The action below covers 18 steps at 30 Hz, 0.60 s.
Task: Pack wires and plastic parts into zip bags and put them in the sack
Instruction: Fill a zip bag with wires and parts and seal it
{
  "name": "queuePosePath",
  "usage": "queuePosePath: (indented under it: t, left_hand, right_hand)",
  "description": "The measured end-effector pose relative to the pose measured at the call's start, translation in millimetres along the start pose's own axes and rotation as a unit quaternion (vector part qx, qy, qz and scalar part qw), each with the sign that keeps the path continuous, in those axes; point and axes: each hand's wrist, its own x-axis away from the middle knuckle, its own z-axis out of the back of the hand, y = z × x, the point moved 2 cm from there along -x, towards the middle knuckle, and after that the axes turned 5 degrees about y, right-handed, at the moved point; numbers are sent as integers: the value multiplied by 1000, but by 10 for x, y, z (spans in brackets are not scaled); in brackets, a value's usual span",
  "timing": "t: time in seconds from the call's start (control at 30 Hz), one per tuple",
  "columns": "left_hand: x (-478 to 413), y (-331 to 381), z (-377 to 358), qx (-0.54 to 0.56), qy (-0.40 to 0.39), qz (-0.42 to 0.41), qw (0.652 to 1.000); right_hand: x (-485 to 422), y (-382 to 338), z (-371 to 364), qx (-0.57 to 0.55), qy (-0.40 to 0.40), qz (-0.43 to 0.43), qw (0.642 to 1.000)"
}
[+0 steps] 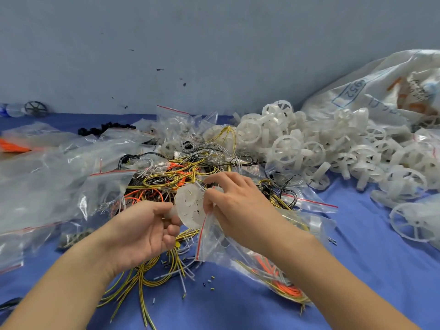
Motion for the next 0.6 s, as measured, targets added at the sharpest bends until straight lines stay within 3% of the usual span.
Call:
queuePosePath:
  t: [0.27,0.5,0.6]
  left_hand:
    - [5,-58,-82,-51,-52,0,997]
    - [81,9,-145,-196,-90,-63,974]
    - [168,26,-246,-287,-136,-85,944]
  right_hand:
    - [6,66,118,-124,32,-25,991]
    - [24,85,251,-228,52,-58,971]
    - [23,34,258,-219,27,-52,974]
